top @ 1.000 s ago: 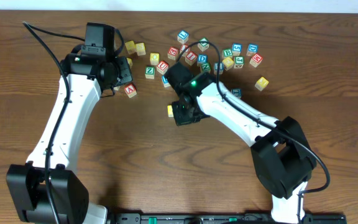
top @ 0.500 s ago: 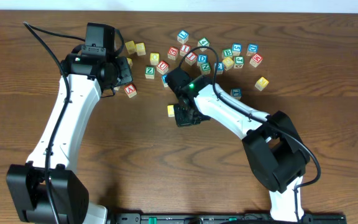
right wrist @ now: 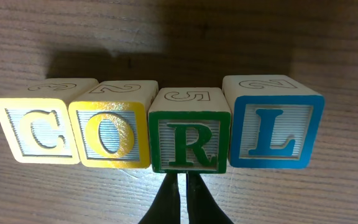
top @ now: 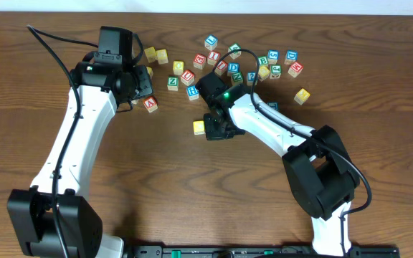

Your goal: Spell out CORL

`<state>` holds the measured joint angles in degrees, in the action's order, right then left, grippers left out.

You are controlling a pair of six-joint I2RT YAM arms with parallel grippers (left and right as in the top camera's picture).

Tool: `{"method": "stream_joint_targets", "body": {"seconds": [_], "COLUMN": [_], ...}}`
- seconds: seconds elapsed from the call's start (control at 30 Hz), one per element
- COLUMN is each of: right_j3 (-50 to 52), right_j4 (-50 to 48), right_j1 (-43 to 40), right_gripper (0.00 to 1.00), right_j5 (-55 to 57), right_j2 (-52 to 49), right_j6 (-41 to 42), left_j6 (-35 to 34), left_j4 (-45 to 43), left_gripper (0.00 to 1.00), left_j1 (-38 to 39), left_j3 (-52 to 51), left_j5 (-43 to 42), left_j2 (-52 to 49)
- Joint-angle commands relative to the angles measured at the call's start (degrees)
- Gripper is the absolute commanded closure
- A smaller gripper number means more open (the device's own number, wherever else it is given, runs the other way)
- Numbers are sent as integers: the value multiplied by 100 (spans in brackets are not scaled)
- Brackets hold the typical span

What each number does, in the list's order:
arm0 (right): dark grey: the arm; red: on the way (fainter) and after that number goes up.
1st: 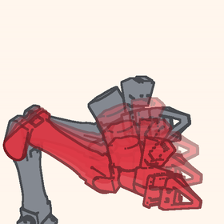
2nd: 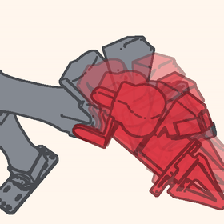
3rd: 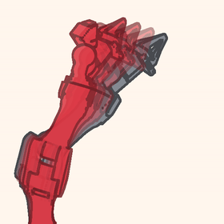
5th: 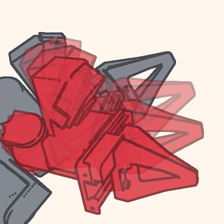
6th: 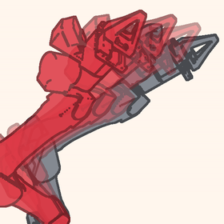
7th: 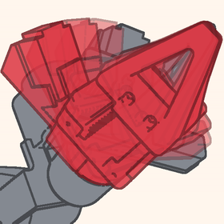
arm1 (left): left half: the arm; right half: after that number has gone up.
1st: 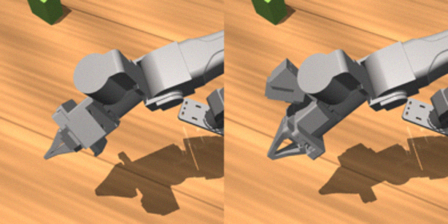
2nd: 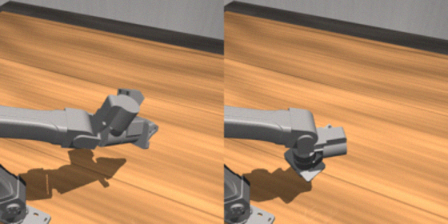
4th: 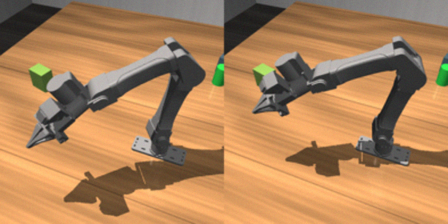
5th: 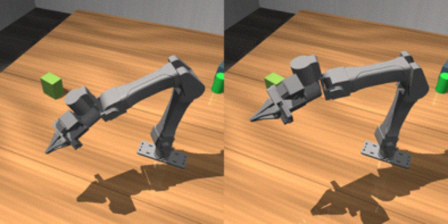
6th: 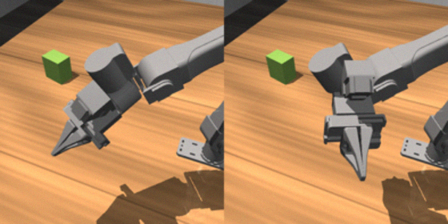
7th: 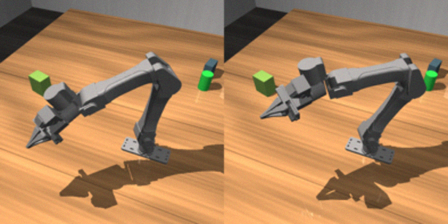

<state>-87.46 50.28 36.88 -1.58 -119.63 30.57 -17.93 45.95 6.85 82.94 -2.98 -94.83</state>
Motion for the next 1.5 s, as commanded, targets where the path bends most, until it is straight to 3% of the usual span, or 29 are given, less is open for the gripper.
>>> {"method": "stream_joint_targets", "body": {"seconds": [0.0,0.13,0.3,0.33,0.43,0.47,0.53,0.57,0.83,0.93,1.17,1.33,1.47], "right_j3": [11,-247,-533,-533,-533,-533,-533,-533,-533,-533,-531,-201,651], "right_j4": [2,155,291,291,358,411,538,647,992,1482,2592,1912,678], "right_j1": [-13,-22,-157,-214,-490,-647,-831,-938,-1139,-1139,-1139,-1746,-2603], "right_gripper": [99,99,99,99,92,73,32,1,1,1,1,1,1], "right_j5": [-11,-9,267,339,634,708,848,953,1093,1239,1156,1663,957], "right_j2": [-103,177,1294,1530,2404,2806,3292,3600,5007,5167,5184,5362,6087], "right_j6": [7,-205,-450,-452,-557,-774,-938,-990,-1117,-1845,-1864,-1928,-2293], "left_j6": [76,76,76,76,76,76,76,76,76,76,76,76,76], "left_j4": [-22,-68,-2,-22,33,87,177,175,175,175,175,175,175], "left_gripper": [92,92,90,85,46,38,2,2,3,2,2,2,2], "left_j1": [-9,-55,-205,-221,-227,-227,-229,-229,-229,-229,-229,-229,-229], "left_j3": [-66,37,426,431,431,431,431,431,428,428,428,428,428], "left_j5": [70,70,70,72,68,70,70,70,70,70,70,70,70], "left_j2": [-46,9,564,715,1123,1182,1261,1261,1246,1246,1246,1246,1246]}}
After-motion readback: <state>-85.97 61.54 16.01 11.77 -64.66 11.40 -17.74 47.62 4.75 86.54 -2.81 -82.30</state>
